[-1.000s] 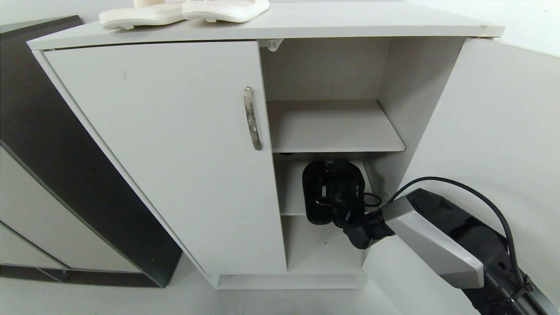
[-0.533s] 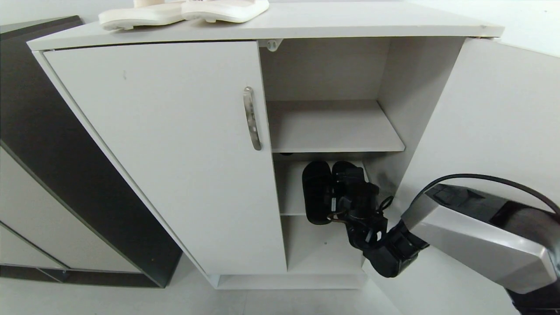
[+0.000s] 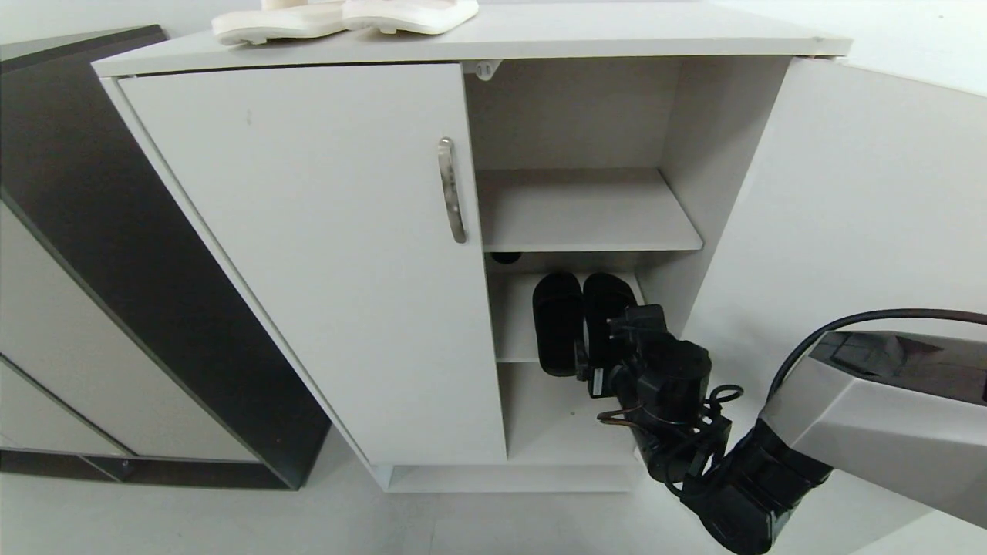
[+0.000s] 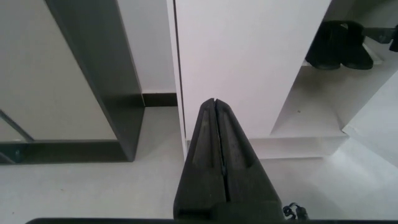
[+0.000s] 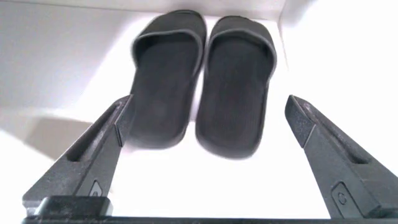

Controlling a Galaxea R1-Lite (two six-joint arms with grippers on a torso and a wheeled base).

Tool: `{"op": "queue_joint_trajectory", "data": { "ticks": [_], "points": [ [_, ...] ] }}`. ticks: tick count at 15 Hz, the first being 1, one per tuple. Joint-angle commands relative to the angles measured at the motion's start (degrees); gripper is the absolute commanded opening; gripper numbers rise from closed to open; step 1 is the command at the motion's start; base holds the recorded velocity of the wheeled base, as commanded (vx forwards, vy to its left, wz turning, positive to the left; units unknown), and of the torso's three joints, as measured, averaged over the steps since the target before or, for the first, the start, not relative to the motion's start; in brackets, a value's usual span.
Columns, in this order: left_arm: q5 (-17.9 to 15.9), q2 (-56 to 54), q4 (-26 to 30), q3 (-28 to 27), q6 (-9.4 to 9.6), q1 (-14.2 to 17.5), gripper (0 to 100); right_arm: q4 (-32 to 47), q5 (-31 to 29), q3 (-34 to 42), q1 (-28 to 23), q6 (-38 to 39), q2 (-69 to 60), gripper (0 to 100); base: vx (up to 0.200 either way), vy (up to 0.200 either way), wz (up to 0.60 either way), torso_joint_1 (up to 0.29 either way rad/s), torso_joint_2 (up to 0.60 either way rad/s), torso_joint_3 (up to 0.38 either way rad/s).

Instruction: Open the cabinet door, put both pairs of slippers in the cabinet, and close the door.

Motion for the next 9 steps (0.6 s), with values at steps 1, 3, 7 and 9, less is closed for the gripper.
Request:
{"op": "queue_joint_trajectory", "data": {
  "ticks": [1,3,7,9],
  "points": [
    [0.03,0.09,0.0,0.0,-0.01,0.0,0,-0.04,-0.05,0.38,0.03,0.0,-0.81,100,-0.2,0.0,0.0,-0.007,0.0,0.002],
    [0.03,0.09,0.0,0.0,-0.01,0.0,0,-0.57,-0.14,0.47,0.12,0.0,-0.98,100,0.0,0.0,0.0,0.0,0.0,0.0],
    [0.03,0.09,0.0,0.0,0.17,0.0,0,-0.83,-0.4,0.47,0.56,-0.09,-1.33,100,0.0,0.0,0.0,0.0,0.0,0.0],
    [0.03,0.09,-0.09,0.0,0.17,-0.09,0,-0.83,-0.49,0.47,0.56,-0.09,-1.95,100,0.0,0.0,0.0,0.0,0.0,0.0]
  ]
}}
